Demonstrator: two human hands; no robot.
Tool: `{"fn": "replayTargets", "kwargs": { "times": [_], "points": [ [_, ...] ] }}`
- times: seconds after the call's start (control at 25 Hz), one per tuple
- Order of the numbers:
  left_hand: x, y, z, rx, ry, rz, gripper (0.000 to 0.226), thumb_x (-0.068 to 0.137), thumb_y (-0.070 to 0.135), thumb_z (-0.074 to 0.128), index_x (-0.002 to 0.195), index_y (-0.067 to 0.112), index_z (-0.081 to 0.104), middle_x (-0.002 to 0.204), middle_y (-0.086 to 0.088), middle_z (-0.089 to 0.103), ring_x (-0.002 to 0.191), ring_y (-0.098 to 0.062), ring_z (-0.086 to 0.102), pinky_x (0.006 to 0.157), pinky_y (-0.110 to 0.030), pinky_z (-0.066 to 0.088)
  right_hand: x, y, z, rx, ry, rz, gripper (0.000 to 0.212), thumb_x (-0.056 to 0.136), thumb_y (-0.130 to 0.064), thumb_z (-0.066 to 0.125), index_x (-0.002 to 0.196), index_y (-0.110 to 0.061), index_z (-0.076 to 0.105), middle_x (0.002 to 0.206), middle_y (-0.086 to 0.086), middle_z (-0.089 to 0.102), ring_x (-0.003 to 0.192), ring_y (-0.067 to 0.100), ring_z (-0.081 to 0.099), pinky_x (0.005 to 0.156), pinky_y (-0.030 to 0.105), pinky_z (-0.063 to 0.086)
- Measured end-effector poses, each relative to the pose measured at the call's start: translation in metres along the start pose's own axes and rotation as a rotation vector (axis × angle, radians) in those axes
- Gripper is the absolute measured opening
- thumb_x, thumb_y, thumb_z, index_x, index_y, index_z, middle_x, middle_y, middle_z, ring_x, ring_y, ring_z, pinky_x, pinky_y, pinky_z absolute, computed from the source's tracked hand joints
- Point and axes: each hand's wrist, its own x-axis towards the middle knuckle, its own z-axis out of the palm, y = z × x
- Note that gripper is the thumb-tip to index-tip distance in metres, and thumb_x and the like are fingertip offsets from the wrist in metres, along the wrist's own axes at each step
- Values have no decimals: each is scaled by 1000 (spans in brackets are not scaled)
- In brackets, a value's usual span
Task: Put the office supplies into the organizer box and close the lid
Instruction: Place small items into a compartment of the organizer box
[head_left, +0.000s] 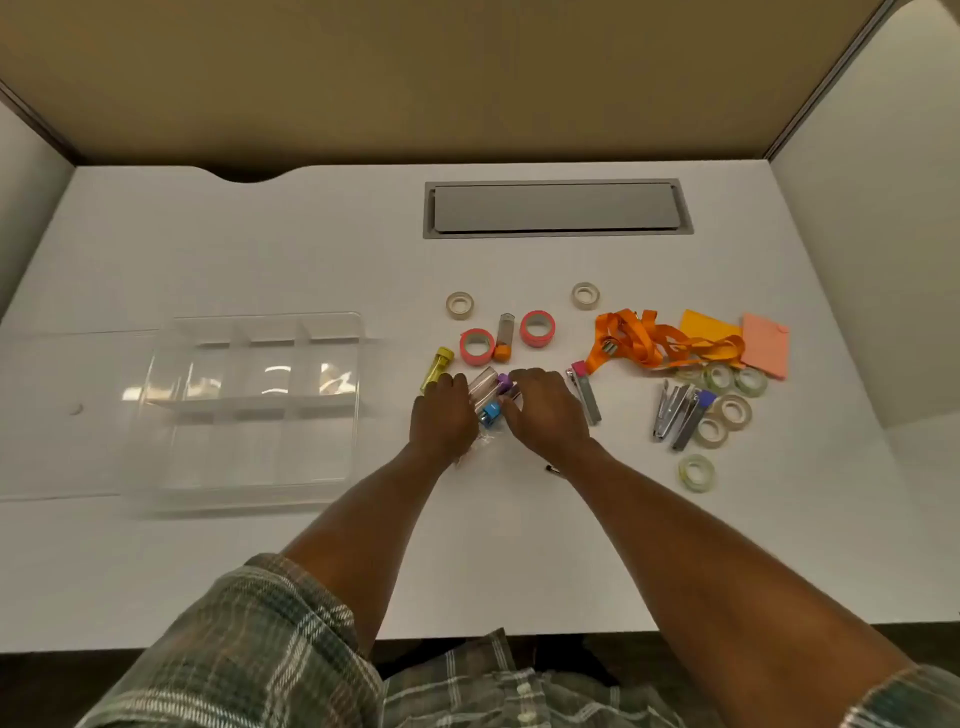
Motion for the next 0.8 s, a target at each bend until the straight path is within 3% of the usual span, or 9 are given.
{"fn": "replayTargets", "kwargs": {
  "times": [0.16, 0.32, 0.52, 0.68, 0.8],
  "points": [
    [10, 0, -2, -50, 0, -83, 22, 95, 28, 52, 107, 13, 62, 106, -7, 65, 93, -21, 61, 74, -29, 47, 22, -12, 0, -13, -73, 152, 45, 96, -39, 55, 134, -16, 52, 127, 6, 61, 115, 23, 55, 88, 34, 50],
    [13, -6, -7, -202, 26, -188, 25, 91, 31, 59, 107, 12, 62, 102, -6, 66, 91, -21, 63, 78, -34, 56, 33, -24, 4, -59, -145, 206, 52, 94, -44, 58, 137, -16, 50, 128, 8, 59, 116, 26, 55, 89, 35, 51],
    [5, -20, -26, -409, 118, -152, 31, 85, 27, 61, 110, 9, 56, 95, -8, 64, 84, -24, 61, 67, -30, 47, 43, -38, 9, -95, -144, 246, 50, 92, -45, 64, 129, -15, 52, 120, 12, 57, 109, 30, 59, 84, 36, 51],
    [-1, -36, -51, -562, 260, -146, 20, 81, 23, 66, 97, 12, 59, 85, -2, 62, 71, -16, 56, 55, -17, 36, 45, -51, 12, -114, -116, 268, 49, 93, -34, 66, 132, -9, 50, 123, 15, 53, 108, 34, 60, 88, 38, 52],
    [-4, -59, -69, -623, 333, -123, 18, 82, 24, 69, 96, 14, 62, 87, 0, 62, 74, -12, 56, 62, -20, 41, 45, -60, 16, -132, -98, 280, 39, 99, -19, 53, 135, -7, 48, 126, 16, 51, 109, 35, 59, 92, 41, 50]
  ]
}}
